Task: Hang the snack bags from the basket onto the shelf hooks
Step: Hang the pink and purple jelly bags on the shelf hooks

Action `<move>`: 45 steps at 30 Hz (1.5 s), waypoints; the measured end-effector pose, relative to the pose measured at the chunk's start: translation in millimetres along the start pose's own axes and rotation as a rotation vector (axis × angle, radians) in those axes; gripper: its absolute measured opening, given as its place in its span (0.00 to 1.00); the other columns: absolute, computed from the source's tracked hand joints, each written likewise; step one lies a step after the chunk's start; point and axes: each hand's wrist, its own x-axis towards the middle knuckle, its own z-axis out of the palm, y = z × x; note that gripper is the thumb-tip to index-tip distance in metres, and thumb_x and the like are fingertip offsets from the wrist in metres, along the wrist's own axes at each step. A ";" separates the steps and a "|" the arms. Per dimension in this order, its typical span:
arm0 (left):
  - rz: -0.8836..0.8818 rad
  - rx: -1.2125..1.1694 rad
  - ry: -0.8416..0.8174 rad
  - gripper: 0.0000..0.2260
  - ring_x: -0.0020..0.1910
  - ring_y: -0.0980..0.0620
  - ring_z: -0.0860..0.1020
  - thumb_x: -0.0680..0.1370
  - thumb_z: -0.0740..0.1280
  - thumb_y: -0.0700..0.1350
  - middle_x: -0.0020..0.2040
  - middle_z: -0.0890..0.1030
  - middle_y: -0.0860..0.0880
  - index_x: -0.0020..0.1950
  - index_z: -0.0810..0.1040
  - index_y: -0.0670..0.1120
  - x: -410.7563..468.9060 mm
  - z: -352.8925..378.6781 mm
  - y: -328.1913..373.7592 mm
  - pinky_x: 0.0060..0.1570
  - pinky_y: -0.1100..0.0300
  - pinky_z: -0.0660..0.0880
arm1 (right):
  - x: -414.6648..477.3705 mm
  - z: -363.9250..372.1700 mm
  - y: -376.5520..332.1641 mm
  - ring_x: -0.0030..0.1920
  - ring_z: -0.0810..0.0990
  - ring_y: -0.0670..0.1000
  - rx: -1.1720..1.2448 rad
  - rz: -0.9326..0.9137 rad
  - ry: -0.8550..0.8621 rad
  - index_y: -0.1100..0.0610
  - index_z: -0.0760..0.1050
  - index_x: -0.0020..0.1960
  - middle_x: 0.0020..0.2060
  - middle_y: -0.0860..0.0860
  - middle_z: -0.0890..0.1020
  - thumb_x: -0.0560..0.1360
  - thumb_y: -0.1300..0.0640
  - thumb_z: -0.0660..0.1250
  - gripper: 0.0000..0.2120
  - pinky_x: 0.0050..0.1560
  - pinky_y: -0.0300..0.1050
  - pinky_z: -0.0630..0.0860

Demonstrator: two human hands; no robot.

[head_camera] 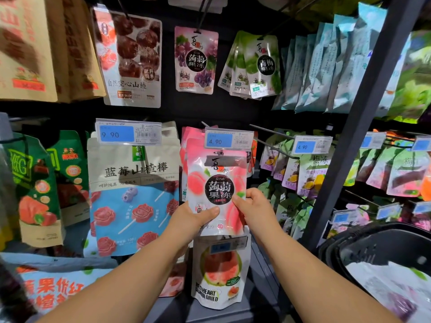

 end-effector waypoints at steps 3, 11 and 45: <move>-0.010 0.053 0.083 0.20 0.39 0.55 0.79 0.68 0.78 0.53 0.39 0.83 0.55 0.56 0.80 0.47 1.7 1.7 1.4 0.42 0.60 0.75 | 3.1 2.0 1.9 0.34 0.74 0.51 -0.023 -0.003 0.024 0.57 0.74 0.50 0.36 0.54 0.77 0.78 0.50 0.68 0.10 0.37 0.44 0.70; -0.118 0.238 0.303 0.20 0.52 0.47 0.80 0.72 0.75 0.56 0.51 0.81 0.49 0.56 0.75 0.47 -8.8 4.9 -7.9 0.49 0.57 0.73 | -1.7 -0.1 1.7 0.32 0.79 0.51 -0.128 0.017 0.042 0.58 0.74 0.49 0.34 0.56 0.83 0.76 0.48 0.70 0.13 0.42 0.52 0.79; 0.348 0.633 -0.736 0.13 0.43 0.47 0.75 0.78 0.67 0.57 0.35 0.74 0.54 0.39 0.70 0.51 -64.3 344.5 4.4 0.41 0.55 0.68 | -195.9 -355.7 88.1 0.38 0.81 0.51 -0.384 0.486 0.408 0.59 0.77 0.45 0.39 0.52 0.83 0.78 0.58 0.69 0.06 0.37 0.40 0.74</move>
